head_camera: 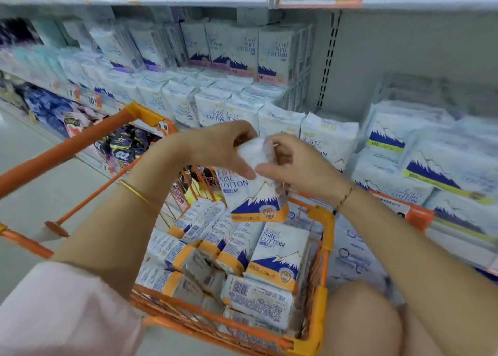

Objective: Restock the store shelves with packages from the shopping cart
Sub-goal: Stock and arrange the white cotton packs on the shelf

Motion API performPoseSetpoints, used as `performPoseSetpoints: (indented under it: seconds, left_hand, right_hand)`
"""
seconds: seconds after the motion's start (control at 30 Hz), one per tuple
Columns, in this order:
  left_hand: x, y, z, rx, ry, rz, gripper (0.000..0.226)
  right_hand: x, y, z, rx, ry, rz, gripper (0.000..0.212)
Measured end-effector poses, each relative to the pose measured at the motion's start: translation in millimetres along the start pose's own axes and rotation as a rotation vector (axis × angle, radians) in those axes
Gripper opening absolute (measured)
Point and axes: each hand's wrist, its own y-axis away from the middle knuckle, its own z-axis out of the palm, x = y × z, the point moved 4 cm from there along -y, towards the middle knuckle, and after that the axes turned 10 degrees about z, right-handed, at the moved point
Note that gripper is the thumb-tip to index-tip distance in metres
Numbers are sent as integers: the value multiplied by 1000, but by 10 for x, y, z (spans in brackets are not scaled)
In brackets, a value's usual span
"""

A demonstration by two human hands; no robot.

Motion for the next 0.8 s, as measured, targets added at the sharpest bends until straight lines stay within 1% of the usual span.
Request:
performPoseSetpoints:
  seconds: [0.07,0.13,0.2,0.23,0.3,0.37,0.4,0.47,0.5,0.57,0.6,0.7,0.8]
  left_hand:
    - [155,-134,-224,223,10,98,58]
    - [232,-257,-399,463,14,194,76]
    - [183,-344,-477,657,99,233,91]
    - [114,-377,-476,727,171,217,90]
    - [-70,-451,-406,797,239,142,79]
    - [-232,-553,-284,773,175,62,64]
    - [-279,-608,-217,743,96,52,57]
    - [-307,-729,-82,648,-117,90,45]
    - [-311,-790,-12,585,-203,118,42]
    - [-317,-879,92,483,-305,133,38]
    - [-321,-905,120,466,-332,132,36]
    - [-336,-932,125,488,-347,137,31]
    - [-333,-917,112,470,-330,132,33]
  right_hand:
    - [-202,-86,-265,138,11,-92,28]
    - [-393,-122,-524,309,55,-202,27]
    - [-503,-144,-725,476,115,-294,38]
    - [-526,-151,-795,541,133,-330,41]
    - [-533,-172,-876,629,162,-401,44]
    - [-521,-226,-915,675,237,-436,45]
    - [-507,-269,-921,687,294,-437,45]
    - [-437,-387,-923,688,406,-418,47]
    - [-379,-462,-926,678,453,-388,49]
    - [-251,-624,-944,649,505,-280,48]
    - [-195,-703,-957,624,506,-215,47]
    - [-90,-910,-992,525,520,-41,44]
    - [-43,-1041,-992,432,547,66,38]
